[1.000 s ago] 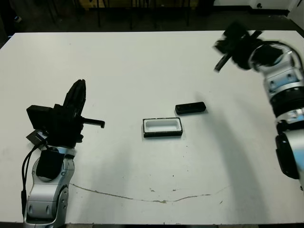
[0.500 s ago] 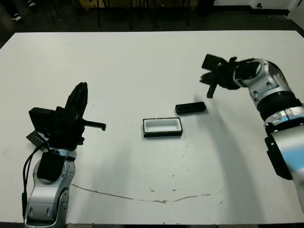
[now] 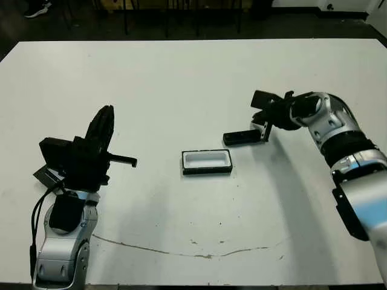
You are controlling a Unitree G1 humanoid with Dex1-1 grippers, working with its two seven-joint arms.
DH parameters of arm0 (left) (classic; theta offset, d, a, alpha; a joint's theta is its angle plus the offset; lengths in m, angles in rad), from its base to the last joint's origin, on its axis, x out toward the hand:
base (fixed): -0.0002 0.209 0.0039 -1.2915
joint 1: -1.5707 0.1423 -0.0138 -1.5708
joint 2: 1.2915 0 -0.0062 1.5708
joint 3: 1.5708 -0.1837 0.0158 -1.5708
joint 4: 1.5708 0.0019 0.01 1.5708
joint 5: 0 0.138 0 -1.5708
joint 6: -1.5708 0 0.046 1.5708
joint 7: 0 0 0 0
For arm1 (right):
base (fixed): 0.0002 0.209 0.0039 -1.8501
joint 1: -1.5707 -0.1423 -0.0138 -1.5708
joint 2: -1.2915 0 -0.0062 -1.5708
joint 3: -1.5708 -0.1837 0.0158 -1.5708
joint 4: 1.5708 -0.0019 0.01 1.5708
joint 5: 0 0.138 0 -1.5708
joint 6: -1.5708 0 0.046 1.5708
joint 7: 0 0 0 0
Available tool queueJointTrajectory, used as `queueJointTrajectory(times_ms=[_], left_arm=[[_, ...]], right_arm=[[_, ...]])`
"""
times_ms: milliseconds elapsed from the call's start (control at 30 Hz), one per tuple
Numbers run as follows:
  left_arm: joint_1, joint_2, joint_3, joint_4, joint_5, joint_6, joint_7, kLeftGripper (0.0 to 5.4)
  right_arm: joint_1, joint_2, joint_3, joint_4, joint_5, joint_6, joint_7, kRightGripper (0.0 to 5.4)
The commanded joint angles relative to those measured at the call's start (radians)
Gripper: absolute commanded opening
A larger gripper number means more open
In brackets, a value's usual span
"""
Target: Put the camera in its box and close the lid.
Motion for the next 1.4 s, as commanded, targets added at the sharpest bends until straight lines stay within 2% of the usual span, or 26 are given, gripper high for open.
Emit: queueJointTrajectory(times_ms=[33, 300, 600, 1033, 1400], left_arm=[[0.025, 0.005, 0.002, 0.004, 0.009, 0.016, 0.002, 0.01], [0.034, 0.004, -0.002, 0.01, 0.01, 0.002, -0.003, 0.01], [0.032, 0.004, -0.002, 0.015, 0.005, -0.002, -0.002, 0.01], [0.032, 0.008, 0.006, 0.009, 0.0, 0.011, -0.004, 0.01], [0.037, 0.005, 0.005, 0.011, 0.001, 0.003, -0.003, 0.01]], right_arm=[[0.049, 0.0, -0.002, -0.019, 0.009, 0.004, 0.014, 0.0], [0.107, -0.024, -0.045, -0.061, 0.072, 0.015, 0.051, 0.0], [0.208, -0.078, -0.074, -0.213, 0.137, -0.028, 0.103, 0.0], [0.349, -0.162, -0.133, -0.472, 0.236, 0.081, 0.18, 0.0], [0.366, -0.176, -0.134, -0.533, 0.265, 0.14, 0.206, 0.0]])
